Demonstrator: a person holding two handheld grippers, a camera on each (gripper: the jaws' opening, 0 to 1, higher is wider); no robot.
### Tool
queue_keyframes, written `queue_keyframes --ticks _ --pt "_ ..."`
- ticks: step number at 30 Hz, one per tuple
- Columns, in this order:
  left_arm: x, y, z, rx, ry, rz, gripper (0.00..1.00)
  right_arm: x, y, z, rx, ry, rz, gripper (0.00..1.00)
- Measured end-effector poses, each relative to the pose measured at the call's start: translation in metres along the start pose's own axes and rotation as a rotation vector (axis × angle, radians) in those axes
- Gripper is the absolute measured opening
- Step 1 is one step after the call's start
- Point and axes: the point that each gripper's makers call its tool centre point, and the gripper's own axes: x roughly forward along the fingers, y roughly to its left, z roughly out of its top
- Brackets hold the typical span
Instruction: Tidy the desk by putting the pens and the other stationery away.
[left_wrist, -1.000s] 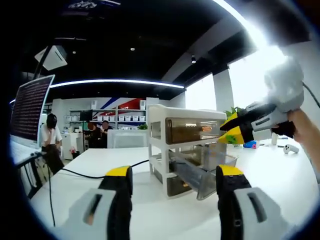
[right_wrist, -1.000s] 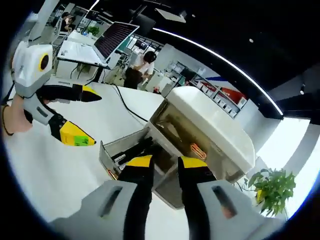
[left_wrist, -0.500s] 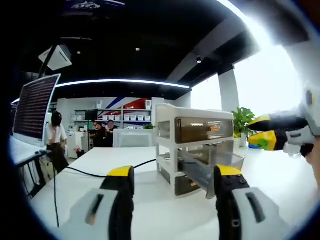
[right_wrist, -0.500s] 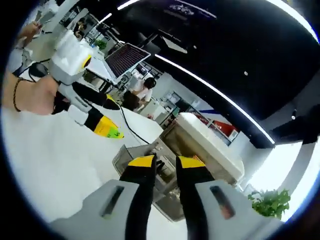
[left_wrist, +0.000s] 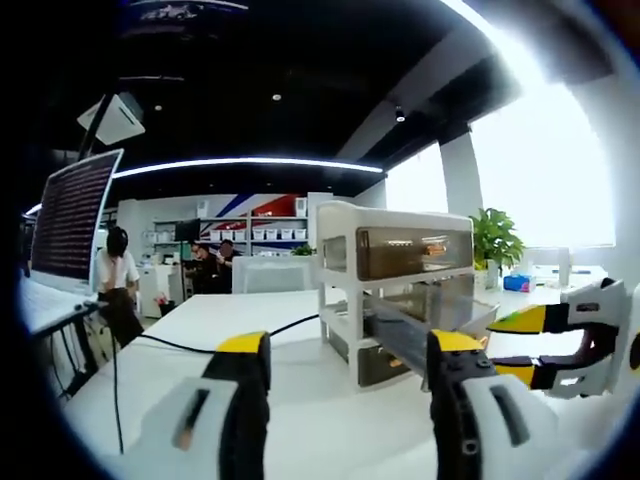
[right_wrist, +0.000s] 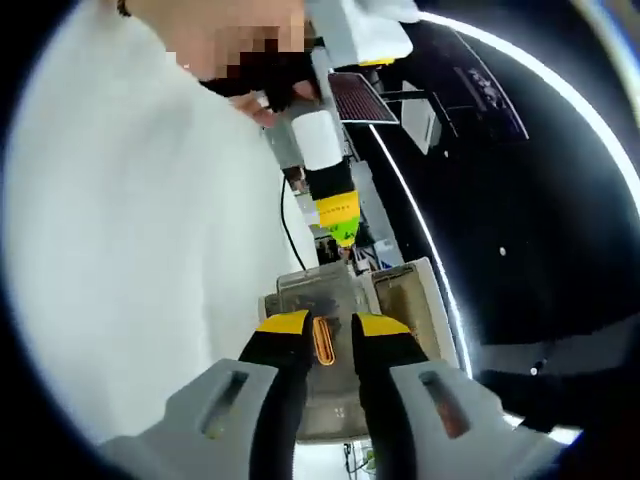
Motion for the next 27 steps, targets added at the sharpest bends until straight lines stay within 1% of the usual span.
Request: queue_keyframes --ticks 4,8,11,13,14,15,16,19,22,25,27 --pt "0.0 0.0 -0.002 0.003 0.005 0.002 0.64 0.0 -0.002 -0.009 0.039 0.03 0.004 0.2" --pt "0.001 0.003 -0.003 0.006 0.009 0.016 0.64 0.003 0.003 -0.011 0.067 0.018 0.009 0.2" --pt "0.001 0.006 -0.004 0.003 0.013 0.023 0.64 0.007 0.006 -0.015 0.037 0.035 -0.003 0.2" --pt "0.001 0.006 -0.003 -0.001 0.01 0.023 0.63 0.007 0.004 -0.015 0.029 0.027 -0.023 0.18" --pt "0.001 0.007 -0.003 0.0 0.009 0.025 0.63 0.006 0.003 -0.014 0.031 0.025 -0.028 0.16" --pt "0.001 0.007 -0.003 0.001 0.01 0.027 0.63 0.007 0.005 -0.015 0.034 0.022 -0.012 0.13" --pt "0.001 0.007 -0.003 0.0 0.01 0.027 0.63 0.008 0.003 -0.015 0.044 0.022 -0.026 0.13" --pt "0.001 0.006 -0.003 -0.007 0.014 0.022 0.63 0.008 0.003 -0.014 0.015 0.028 -0.026 0.13" --pt "0.001 0.003 -0.001 0.01 0.01 0.015 0.63 0.009 -0.002 -0.013 0.005 0.025 -0.05 0.13" --pt "0.001 0.003 -0.002 0.018 0.014 0.021 0.63 0.011 -0.008 -0.013 0.016 0.031 -0.072 0.13" --pt "0.0 0.005 -0.001 0.047 0.017 0.042 0.64 0.013 -0.009 -0.016 0.037 0.043 -0.079 0.13"
